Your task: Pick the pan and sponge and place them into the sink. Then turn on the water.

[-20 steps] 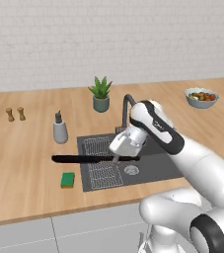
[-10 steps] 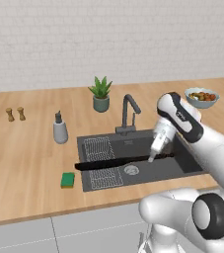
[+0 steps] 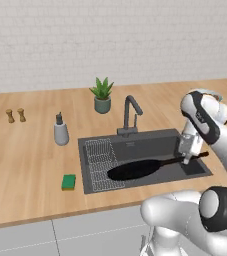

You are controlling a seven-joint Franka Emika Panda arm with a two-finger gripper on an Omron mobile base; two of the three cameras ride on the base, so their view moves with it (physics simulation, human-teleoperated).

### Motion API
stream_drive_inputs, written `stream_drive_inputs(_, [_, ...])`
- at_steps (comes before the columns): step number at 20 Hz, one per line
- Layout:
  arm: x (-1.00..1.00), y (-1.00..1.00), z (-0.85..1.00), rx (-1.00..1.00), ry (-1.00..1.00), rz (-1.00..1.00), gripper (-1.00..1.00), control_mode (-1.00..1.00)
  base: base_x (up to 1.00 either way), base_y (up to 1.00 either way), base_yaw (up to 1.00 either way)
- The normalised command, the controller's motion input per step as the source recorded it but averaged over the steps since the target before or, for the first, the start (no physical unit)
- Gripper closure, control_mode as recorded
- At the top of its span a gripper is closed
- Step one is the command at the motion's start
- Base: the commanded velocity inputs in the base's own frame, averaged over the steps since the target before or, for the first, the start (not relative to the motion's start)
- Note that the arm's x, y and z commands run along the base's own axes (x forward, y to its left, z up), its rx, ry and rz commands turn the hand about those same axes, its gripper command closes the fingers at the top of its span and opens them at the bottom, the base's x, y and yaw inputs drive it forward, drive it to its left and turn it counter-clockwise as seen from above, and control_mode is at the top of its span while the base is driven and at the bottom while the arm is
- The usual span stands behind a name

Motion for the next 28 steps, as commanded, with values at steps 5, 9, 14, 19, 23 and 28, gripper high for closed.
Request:
stream_drive_inputs(5, [0.02, -0.97, 0.0, 0.1, -0.17, -0.01, 1.0, -1.0, 0.0, 0.0, 0.0])
stream_drive_inputs(9, [0.22, -0.76, 0.0, 0.1, -0.21, -0.1, 1.0, -1.0, 0.0, 0.0, 0.0])
stream_drive_inputs(14, [0.45, -0.31, -0.04, 0.04, -0.01, -0.02, 1.0, -1.0, 0.0, 0.0, 0.0])
stream_drive_inputs(19, [0.39, -0.03, -0.32, -0.04, -0.03, 0.0, 1.0, -1.0, 0.0, 0.0, 0.0])
stream_drive_inputs(23, [0.06, -0.01, -0.67, -0.12, -0.24, 0.0, 1.0, -1.0, 0.0, 0.0, 0.0])
stream_drive_inputs(28, [0.11, 0.0, -0.49, -0.05, -0.26, -0.02, 1.0, -1.0, 0.0, 0.0, 0.0])
